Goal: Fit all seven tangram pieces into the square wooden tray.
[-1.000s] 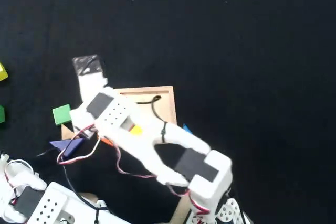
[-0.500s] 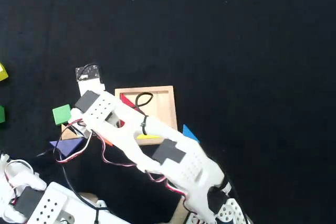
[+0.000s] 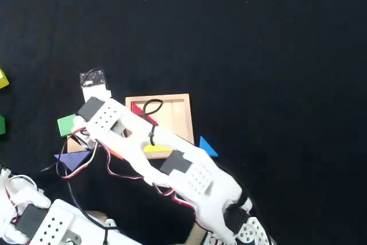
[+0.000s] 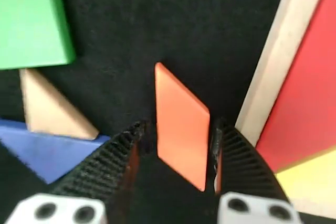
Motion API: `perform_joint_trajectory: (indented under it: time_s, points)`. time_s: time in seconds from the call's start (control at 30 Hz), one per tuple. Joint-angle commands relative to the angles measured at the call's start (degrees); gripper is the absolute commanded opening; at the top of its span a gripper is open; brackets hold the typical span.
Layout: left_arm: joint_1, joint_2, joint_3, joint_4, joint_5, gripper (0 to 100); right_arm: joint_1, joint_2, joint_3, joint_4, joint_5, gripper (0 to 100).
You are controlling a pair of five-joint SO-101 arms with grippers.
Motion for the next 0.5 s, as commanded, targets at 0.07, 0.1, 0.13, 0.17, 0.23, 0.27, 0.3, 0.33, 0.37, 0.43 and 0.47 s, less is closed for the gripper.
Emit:
perform_joint_trajectory:
  time_s: [0.07, 0.1, 0.13, 0.17, 0.23, 0.27, 0.3, 0.33, 0.37, 0.43, 0.47]
  points:
    - [1.9, -0.6, 0.9, 0.3, 0.4, 9, 0.5, 3.9, -3.5, 0.6, -0.2, 20.1]
    - [1.9, -0.6, 0.9, 0.3, 0.4, 9, 0.6, 4.6, -4.3, 1.0, -0.1, 20.1]
    - [1.9, -0.7, 0.9, 0.3, 0.4, 9, 0.7, 5.0, -5.2, 1.8, -0.1, 20.1]
    - [1.9, -0.7, 0.9, 0.3, 0.4, 9, 0.7, 5.3, -6.1, 3.0, -0.1, 20.1]
    - [1.9, -0.7, 0.9, 0.3, 0.4, 9, 0.7, 5.9, -8.2, 5.0, -0.1, 20.1]
    - [1.9, -0.7, 0.9, 0.3, 0.4, 9, 0.7, 6.4, -9.2, 5.9, -0.1, 20.1]
    - [1.9, -0.7, 0.9, 0.3, 0.4, 9, 0.7, 6.8, -10.2, 6.8, -0.1, 20.1]
    - [1.9, -0.7, 0.9, 0.3, 0.4, 9, 0.7, 7.2, -11.1, 7.6, -0.1, 19.4]
    - [1.9, -0.7, 0.9, 0.3, 0.4, 9, 0.7, 7.6, -12.2, 8.4, -0.1, 17.7]
    - [1.9, -0.7, 0.9, 0.3, 0.4, 9, 0.7, 8.5, -14.2, 9.8, -0.1, 11.6]
    - [1.9, -0.7, 0.9, 0.3, 0.4, 9, 0.7, 9.0, -15.1, 10.2, -0.1, 8.1]
